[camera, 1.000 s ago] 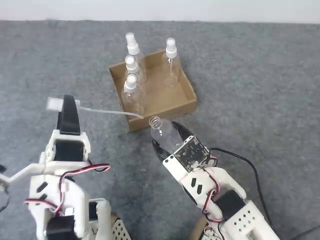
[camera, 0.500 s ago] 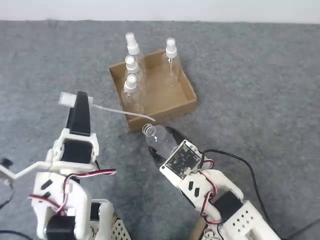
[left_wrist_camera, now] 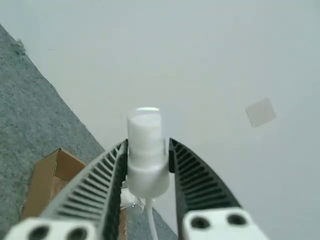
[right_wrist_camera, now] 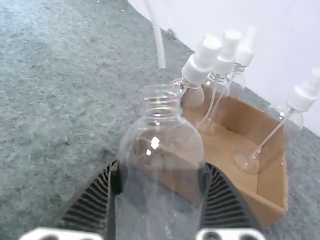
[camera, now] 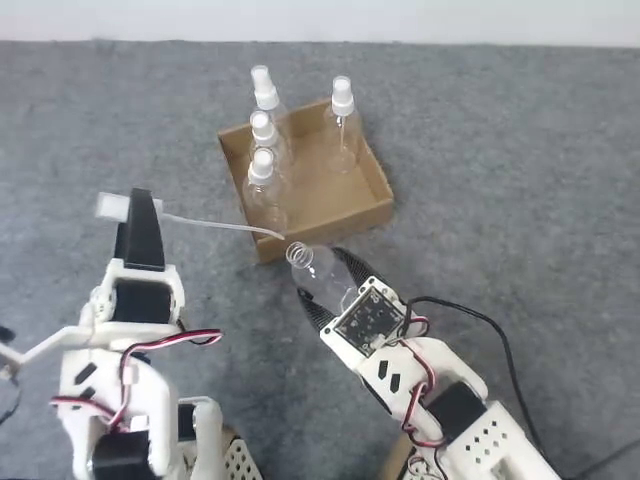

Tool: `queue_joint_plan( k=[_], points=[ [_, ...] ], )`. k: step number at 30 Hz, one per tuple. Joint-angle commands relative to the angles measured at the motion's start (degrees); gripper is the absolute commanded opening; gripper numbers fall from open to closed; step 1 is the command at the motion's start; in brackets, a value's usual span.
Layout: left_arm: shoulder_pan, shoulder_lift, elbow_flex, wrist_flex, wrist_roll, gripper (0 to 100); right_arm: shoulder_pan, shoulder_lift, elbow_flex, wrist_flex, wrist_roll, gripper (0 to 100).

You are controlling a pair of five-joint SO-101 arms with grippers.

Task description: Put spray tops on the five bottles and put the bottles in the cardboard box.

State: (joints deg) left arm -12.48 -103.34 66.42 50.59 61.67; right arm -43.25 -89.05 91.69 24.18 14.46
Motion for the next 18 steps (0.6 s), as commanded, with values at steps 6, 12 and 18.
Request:
queue_joint_plan(
  k=[6, 12, 18],
  points=[
    [-0.1, -1.1, -1.3, 0.5, -0.9, 1, 0.8, -1.5, -0.6, -1.5, 0.5, 7.0],
    [5.6, -1.1, -1.5, 2.6, -4.0, 1, 0.8, -1.5, -0.6, -1.5, 0.5, 7.0],
    [6.1, -1.1, -1.0, 2.7, -4.2, 1, 0.8, -1.5, -0.6, -1.5, 0.5, 7.0]
  ],
)
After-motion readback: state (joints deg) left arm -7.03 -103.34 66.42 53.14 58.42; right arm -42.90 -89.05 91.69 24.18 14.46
